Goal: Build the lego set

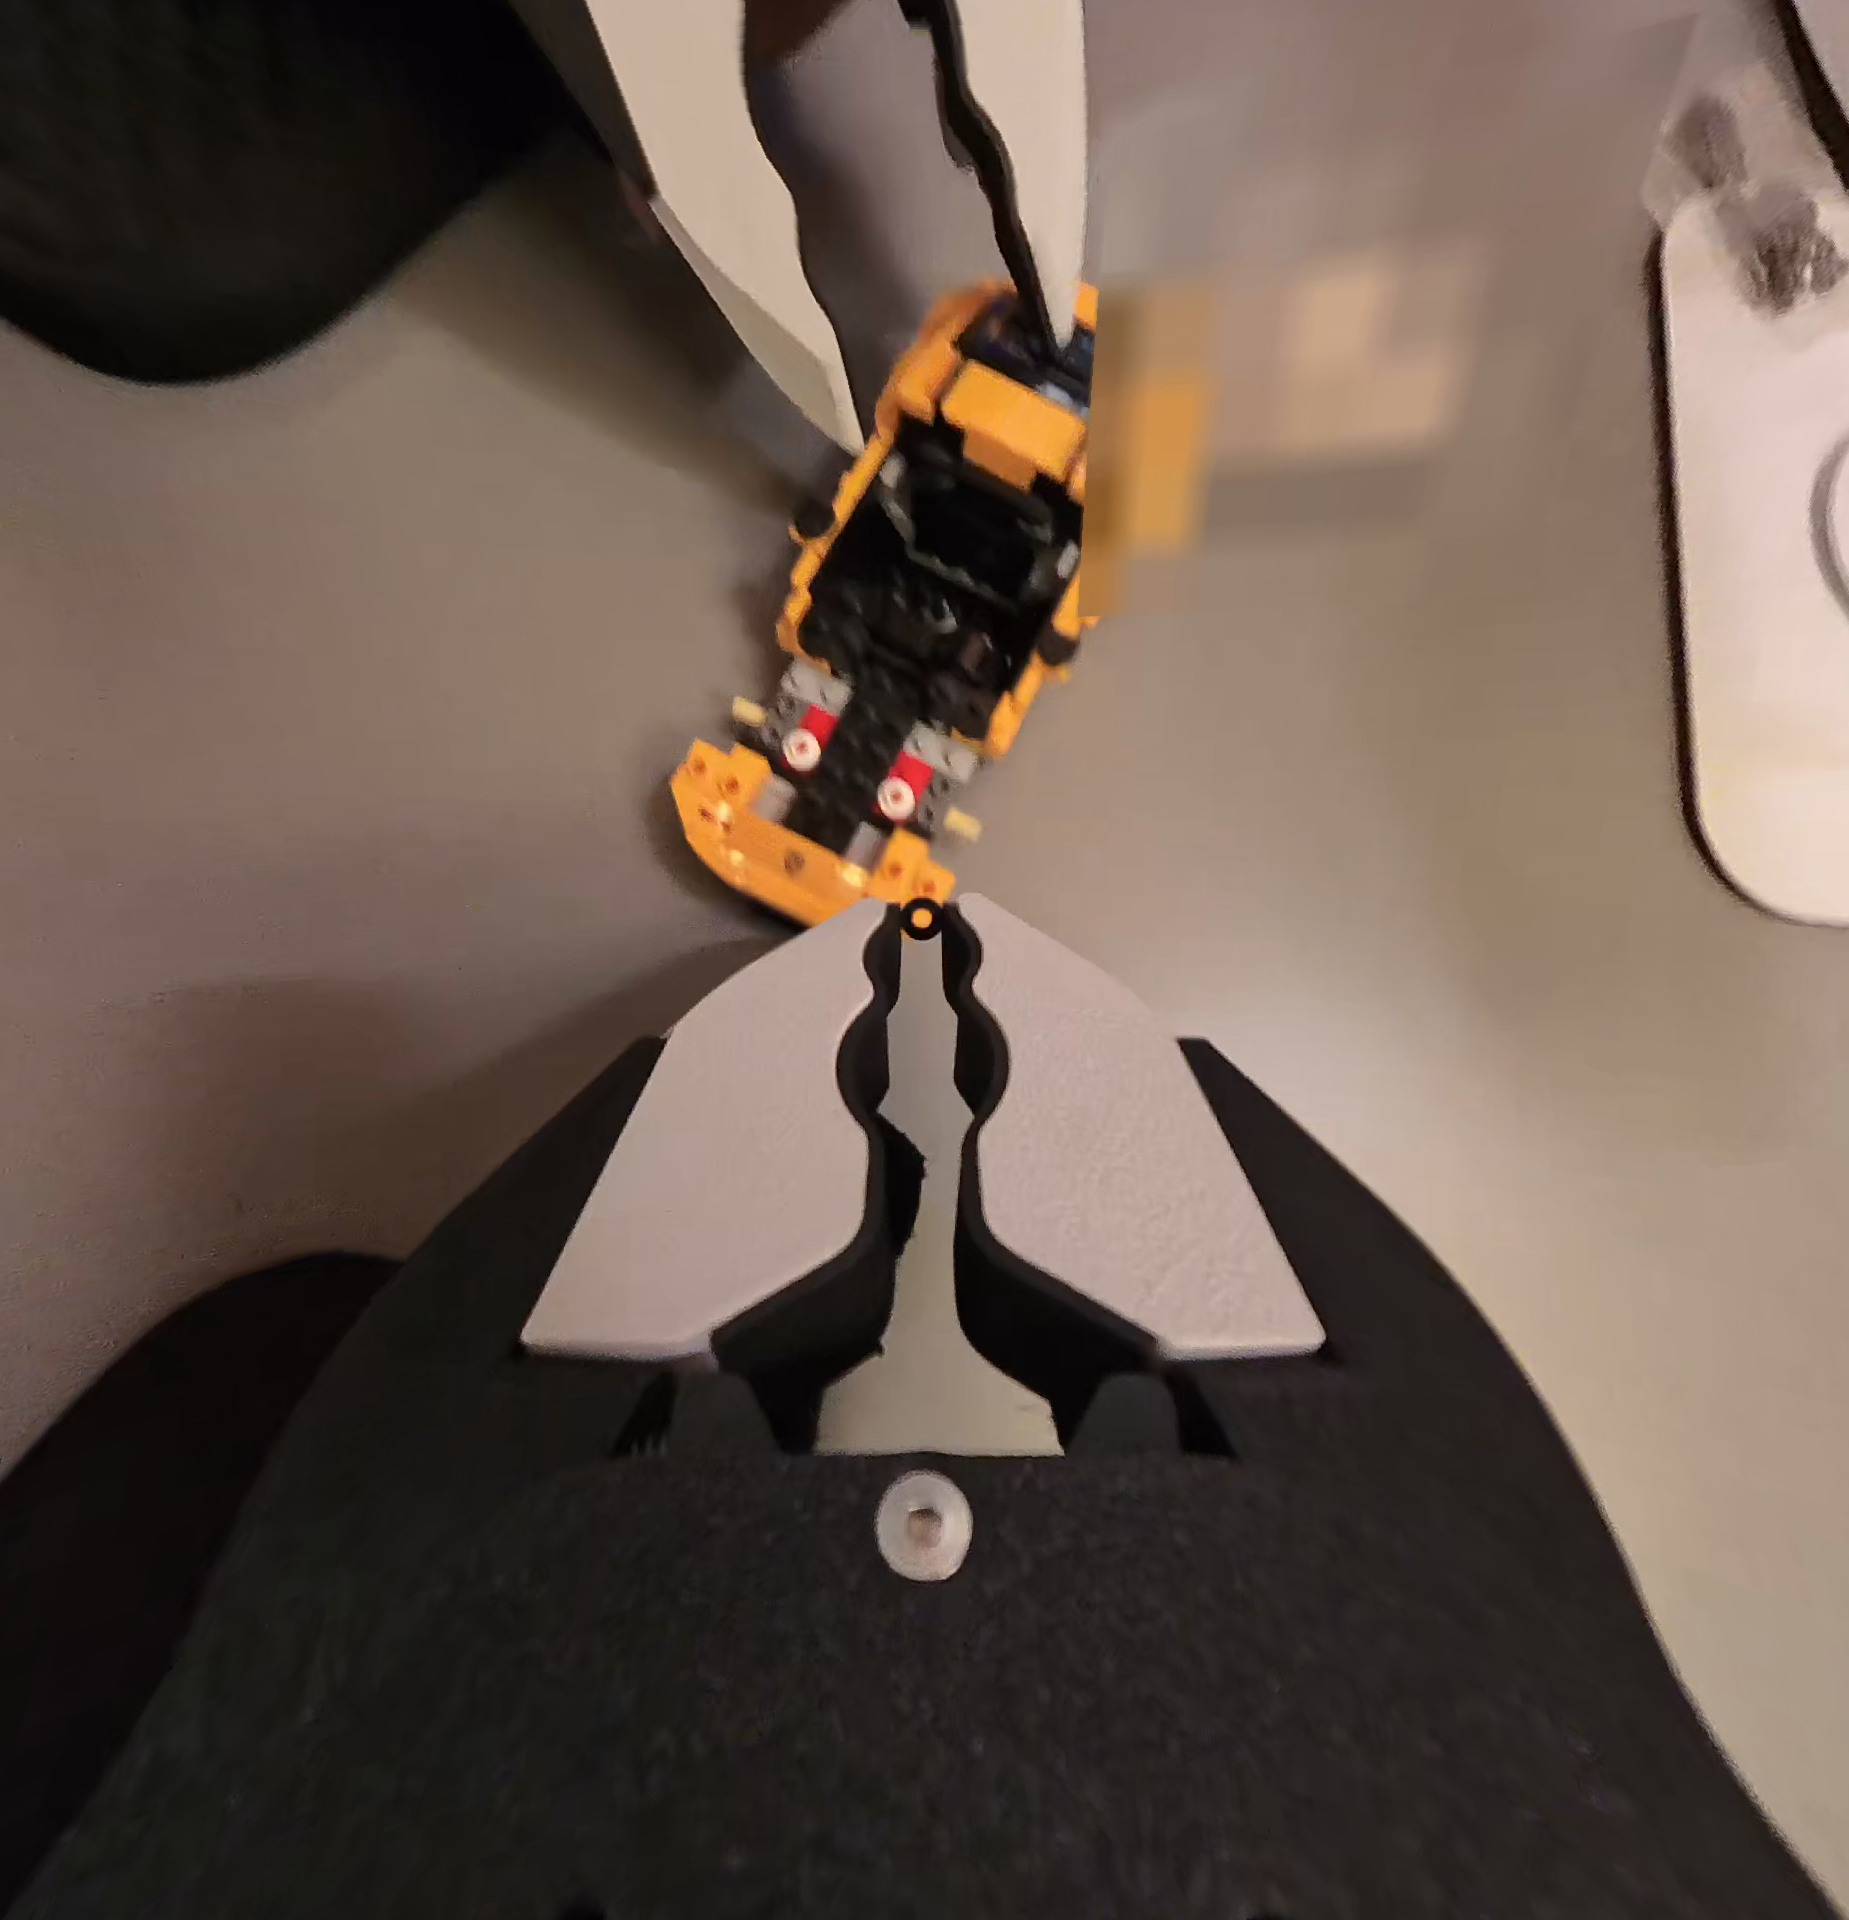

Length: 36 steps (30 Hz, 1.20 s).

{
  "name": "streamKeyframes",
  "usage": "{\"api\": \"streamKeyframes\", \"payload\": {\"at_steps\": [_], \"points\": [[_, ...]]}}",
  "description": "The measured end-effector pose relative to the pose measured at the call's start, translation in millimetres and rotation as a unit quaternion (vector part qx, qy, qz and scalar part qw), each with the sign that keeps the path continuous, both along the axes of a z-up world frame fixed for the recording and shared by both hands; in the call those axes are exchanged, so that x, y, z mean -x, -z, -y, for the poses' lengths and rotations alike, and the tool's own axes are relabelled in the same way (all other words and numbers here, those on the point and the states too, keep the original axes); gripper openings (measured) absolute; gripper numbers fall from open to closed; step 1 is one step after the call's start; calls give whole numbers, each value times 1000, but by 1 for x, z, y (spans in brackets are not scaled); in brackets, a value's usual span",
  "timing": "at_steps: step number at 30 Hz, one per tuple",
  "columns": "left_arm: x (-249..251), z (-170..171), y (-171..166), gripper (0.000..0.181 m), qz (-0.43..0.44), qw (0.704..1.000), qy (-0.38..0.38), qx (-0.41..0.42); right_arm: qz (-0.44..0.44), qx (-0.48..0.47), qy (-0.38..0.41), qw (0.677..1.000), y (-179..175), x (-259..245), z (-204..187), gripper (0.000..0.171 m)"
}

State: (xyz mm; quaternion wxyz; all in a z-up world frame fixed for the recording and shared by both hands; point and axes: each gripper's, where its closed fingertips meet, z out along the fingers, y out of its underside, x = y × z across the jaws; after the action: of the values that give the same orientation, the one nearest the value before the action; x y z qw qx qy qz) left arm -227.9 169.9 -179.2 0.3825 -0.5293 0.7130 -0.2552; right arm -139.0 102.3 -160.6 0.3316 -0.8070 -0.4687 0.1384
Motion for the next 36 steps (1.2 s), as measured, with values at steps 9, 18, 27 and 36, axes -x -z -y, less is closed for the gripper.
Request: {"api": "streamKeyframes", "payload": {"at_steps": [9,18,27,36], "points": [[-1,0,0,42,-4,1000,-9,-3,-22,-12,-31,999,-7,49,-6,7],[-1,0,0,42,25,999,-26,8,0,-6,-4,1000,-9,51,-2,7],[-1,1,-1,42,29,999,-35,24,11,3,25,1000,-7,47,-6,7],[0,1,-1,41,24,999,-37,16,37,43,4,998,14,60,-9,7]]}}
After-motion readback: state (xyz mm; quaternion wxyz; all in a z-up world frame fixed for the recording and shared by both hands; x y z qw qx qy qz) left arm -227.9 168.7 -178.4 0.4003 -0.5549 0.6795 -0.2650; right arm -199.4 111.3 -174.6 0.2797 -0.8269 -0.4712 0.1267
